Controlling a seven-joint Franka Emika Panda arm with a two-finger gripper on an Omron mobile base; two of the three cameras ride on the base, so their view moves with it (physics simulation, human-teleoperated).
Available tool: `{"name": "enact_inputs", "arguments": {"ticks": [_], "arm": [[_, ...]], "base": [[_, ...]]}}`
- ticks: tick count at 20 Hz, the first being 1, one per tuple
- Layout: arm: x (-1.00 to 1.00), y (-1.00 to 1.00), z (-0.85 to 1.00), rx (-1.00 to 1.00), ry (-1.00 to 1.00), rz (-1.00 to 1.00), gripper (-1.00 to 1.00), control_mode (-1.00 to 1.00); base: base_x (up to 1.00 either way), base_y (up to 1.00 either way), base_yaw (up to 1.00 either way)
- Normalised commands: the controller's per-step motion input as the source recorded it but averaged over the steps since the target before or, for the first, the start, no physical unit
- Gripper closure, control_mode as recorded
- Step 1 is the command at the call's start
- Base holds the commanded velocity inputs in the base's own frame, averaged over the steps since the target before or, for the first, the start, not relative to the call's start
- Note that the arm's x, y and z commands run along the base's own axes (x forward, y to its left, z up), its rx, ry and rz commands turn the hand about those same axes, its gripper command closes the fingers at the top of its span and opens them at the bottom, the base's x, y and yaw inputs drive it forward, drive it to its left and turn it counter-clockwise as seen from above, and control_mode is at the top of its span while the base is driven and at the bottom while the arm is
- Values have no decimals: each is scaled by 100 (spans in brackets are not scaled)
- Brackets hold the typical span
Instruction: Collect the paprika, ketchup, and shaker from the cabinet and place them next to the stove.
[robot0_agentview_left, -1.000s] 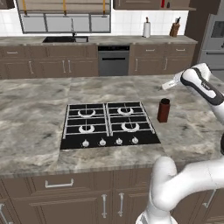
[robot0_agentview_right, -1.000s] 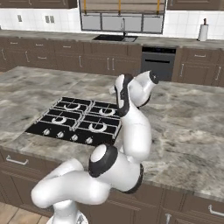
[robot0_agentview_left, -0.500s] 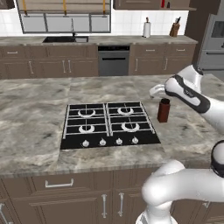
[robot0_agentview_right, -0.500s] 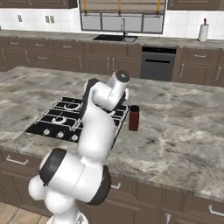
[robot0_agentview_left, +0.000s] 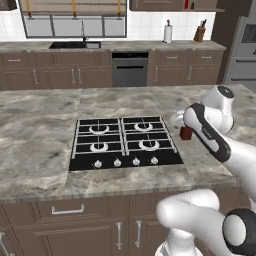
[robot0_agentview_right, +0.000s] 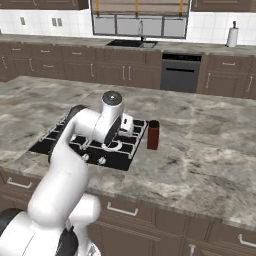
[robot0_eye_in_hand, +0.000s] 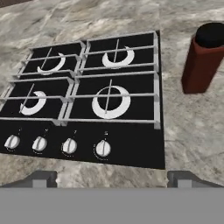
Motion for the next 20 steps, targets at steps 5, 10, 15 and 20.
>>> {"name": "enact_inputs", "arguments": {"ticks": [5,10,15,20], "arm": [[-87,37,-50,-1,6,0,-100,-100],[-60,38,-49,-3,2,2,-100,-100],[0,0,0,0,0,0,-100,100],[0,0,0,0,0,0,-100,100]], "base": [[0,0,0],[0,0,0],[-82,17,-6],[-71,-27,-46]]}}
